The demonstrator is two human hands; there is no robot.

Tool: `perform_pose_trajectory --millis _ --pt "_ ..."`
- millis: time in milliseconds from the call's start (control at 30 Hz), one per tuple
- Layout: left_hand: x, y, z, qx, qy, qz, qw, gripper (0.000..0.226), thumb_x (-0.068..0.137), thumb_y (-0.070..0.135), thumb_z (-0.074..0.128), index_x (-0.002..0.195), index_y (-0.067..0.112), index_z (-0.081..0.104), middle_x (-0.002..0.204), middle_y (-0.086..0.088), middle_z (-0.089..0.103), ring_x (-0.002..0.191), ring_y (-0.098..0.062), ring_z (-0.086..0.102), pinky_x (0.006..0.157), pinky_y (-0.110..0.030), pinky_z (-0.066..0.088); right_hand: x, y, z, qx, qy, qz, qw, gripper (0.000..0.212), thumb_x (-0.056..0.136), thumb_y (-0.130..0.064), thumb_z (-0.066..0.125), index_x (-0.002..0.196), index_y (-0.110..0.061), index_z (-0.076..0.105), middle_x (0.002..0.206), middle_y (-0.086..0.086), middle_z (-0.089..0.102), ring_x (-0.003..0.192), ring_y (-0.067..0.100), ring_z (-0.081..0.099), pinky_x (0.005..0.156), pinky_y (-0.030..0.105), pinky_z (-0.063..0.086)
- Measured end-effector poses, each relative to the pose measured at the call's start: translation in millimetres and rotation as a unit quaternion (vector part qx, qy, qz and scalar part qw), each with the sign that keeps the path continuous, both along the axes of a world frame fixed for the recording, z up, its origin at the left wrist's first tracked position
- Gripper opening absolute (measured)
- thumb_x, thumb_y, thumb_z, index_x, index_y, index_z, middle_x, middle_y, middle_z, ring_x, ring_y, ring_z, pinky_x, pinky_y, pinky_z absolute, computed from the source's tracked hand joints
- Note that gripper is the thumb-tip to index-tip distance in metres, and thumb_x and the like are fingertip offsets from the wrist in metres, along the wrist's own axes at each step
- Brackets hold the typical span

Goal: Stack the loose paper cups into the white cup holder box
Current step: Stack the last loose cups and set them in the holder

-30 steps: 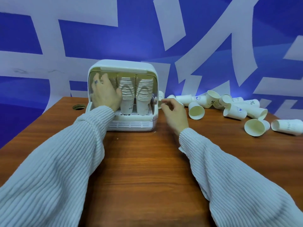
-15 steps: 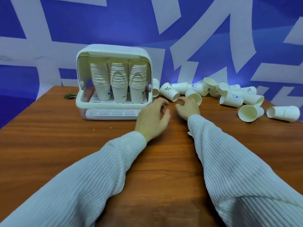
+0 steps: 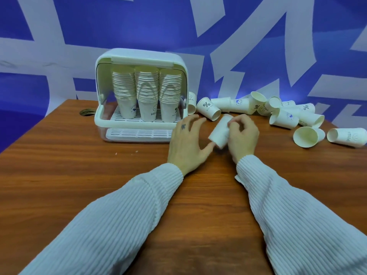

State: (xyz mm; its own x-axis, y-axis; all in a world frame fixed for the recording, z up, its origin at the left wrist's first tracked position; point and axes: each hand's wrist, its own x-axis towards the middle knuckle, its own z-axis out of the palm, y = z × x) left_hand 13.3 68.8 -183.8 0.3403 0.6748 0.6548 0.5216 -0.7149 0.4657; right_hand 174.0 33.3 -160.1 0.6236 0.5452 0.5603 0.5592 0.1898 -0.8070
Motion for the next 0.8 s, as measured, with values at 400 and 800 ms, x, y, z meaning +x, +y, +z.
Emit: perform_pose_trajectory --millis 400,800 --pt "-5 1 2 -0.153 -0.036 0.008 0.988 0.092 0.088 0.045 0.07 0.162 0.026 0.019 0.162 0.002 0.038 0.143 -0.02 0.043 0.112 -0.041 0.041 -13 64 -7 -0.044 0.003 0.026 0.999 0.027 0.093 -0.028 0.055 0.118 -0.029 0.064 0.115 -0.009 0.066 0.111 0.014 0.059 0.098 0.04 0.051" --pt "1 0 6 -0.148 -0.028 -0.016 0.988 0.084 0.09 0.033 0.065 0.161 0.026 0.02 0.158 0.007 0.037 0.138 -0.013 0.04 0.103 -0.03 0.037 32 133 -27 -0.301 -0.154 -0.005 0.941 0.065 0.094 -0.043 0.063 0.152 -0.025 0.038 0.142 0.011 0.051 0.129 0.036 0.052 0.1 0.051 0.048"
